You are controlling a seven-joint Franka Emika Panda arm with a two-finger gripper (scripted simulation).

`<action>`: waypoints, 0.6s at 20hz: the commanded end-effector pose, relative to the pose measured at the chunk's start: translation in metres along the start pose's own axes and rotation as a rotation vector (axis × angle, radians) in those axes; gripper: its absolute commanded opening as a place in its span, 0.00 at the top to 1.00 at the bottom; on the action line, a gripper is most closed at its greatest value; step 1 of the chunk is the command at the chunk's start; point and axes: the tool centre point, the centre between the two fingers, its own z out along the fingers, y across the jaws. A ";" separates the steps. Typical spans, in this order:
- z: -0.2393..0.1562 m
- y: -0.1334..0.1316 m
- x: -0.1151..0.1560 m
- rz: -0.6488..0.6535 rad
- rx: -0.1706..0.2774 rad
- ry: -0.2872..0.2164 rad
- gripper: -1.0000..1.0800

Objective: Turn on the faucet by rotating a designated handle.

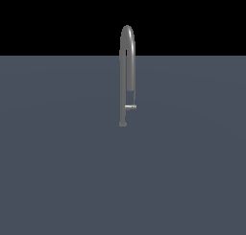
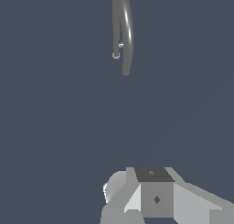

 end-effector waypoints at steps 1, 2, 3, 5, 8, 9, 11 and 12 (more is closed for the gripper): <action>0.000 0.000 0.000 0.000 0.000 0.000 1.00; 0.000 0.000 0.000 0.000 0.000 0.000 1.00; 0.000 0.000 0.001 0.001 0.001 -0.001 1.00; 0.000 0.000 0.002 0.004 0.004 -0.005 1.00; 0.001 -0.001 0.007 0.013 0.013 -0.016 1.00; 0.001 -0.001 0.009 0.017 0.017 -0.021 1.00; 0.002 -0.002 0.013 0.027 0.026 -0.033 1.00; 0.002 -0.002 0.016 0.033 0.031 -0.040 1.00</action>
